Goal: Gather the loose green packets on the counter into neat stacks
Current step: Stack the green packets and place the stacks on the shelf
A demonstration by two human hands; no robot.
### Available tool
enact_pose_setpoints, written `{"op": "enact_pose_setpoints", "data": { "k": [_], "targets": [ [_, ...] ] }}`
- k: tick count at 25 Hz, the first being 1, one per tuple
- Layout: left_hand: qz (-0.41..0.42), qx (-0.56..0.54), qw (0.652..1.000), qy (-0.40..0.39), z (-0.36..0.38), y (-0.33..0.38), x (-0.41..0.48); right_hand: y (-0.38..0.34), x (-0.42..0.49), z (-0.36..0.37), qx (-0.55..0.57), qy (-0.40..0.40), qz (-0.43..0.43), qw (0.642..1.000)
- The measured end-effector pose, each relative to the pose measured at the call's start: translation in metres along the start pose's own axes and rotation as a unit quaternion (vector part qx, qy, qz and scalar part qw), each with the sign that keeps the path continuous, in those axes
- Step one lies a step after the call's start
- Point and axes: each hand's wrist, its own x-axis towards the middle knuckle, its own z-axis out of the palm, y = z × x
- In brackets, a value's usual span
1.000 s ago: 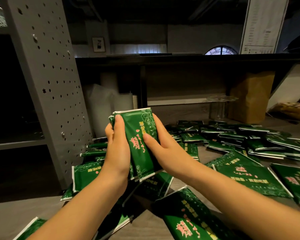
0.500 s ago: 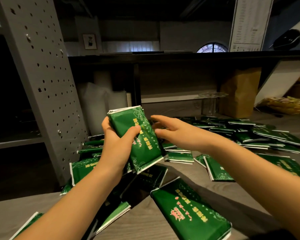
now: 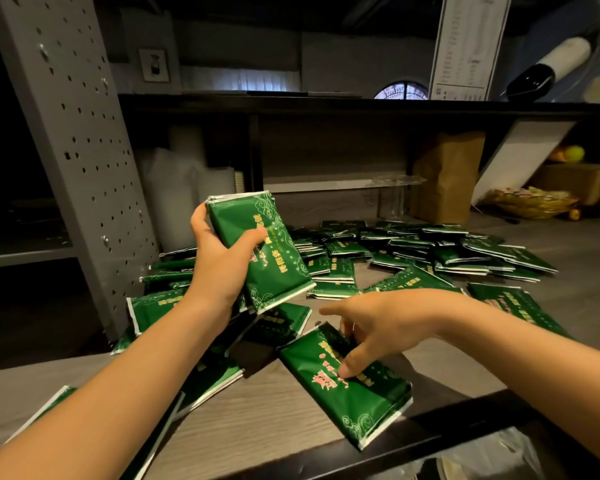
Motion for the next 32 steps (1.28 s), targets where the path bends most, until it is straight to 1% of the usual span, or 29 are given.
{"op": "enact_pose_setpoints", "data": {
  "k": [2,4,9,11,12,13,14,15,16,17,18,19,21,23,26,29,32],
  "targets": [
    [-0.003,-0.004,1.0,-0.001,0.001,0.0,-0.001,0.002,0.0,0.002,0.045,0.006,0.013,0.999],
    [-0.009,-0.005,1.0,-0.004,0.002,0.0,-0.003,0.003,-0.001,0.004,0.078,0.033,0.022,0.996],
    [-0.037,-0.007,0.999,-0.017,0.003,0.005,-0.005,0.013,-0.005,0.011,0.139,0.135,0.033,0.98],
    [-0.058,-0.023,0.998,-0.028,0.004,0.007,-0.007,0.023,-0.005,0.014,0.21,0.189,0.028,0.959],
    [-0.07,-0.031,0.996,-0.038,0.005,0.008,-0.009,0.027,-0.006,0.014,0.258,0.229,0.015,0.938],
    [-0.082,-0.038,0.995,-0.048,0.006,0.008,-0.01,0.03,-0.007,0.013,0.308,0.281,-0.005,0.909],
    [-0.091,-0.044,0.993,-0.058,0.007,0.008,-0.011,0.03,-0.009,0.011,0.359,0.338,-0.032,0.869],
    [-0.099,-0.045,0.992,-0.067,0.008,0.008,-0.012,0.03,-0.01,0.009,0.413,0.388,-0.062,0.821],
    [-0.104,-0.045,0.991,-0.074,0.009,0.007,-0.013,0.027,-0.01,0.007,0.468,0.421,-0.089,0.772],
    [-0.11,-0.046,0.99,-0.078,0.01,0.007,-0.014,0.024,-0.009,0.005,0.515,0.434,-0.112,0.73],
    [-0.116,-0.049,0.989,-0.08,0.012,0.007,-0.015,0.02,-0.006,0.005,0.546,0.432,-0.128,0.706],
    [-0.123,-0.053,0.988,-0.082,0.013,0.006,-0.017,0.013,-0.001,0.006,0.559,0.424,-0.137,0.699],
    [-0.132,-0.06,0.986,-0.081,0.014,0.005,-0.017,-0.002,0.012,0.01,0.553,0.415,-0.145,0.707],
    [-0.137,-0.057,0.987,-0.068,0.016,0.005,-0.018,-0.015,0.022,0.014,0.552,0.415,-0.147,0.708],
    [-0.123,-0.034,0.989,-0.072,0.018,0.009,-0.022,-0.03,0.03,0.014,0.544,0.406,-0.159,0.716],
    [-0.129,-0.015,0.986,-0.107,0.014,0.017,-0.023,-0.041,0.033,0.012,0.537,0.369,-0.179,0.737],
    [-0.135,0.027,0.983,-0.12,0.011,0.025,-0.012,-0.046,0.035,0.005,0.525,0.325,-0.185,0.765]
  ]
}}
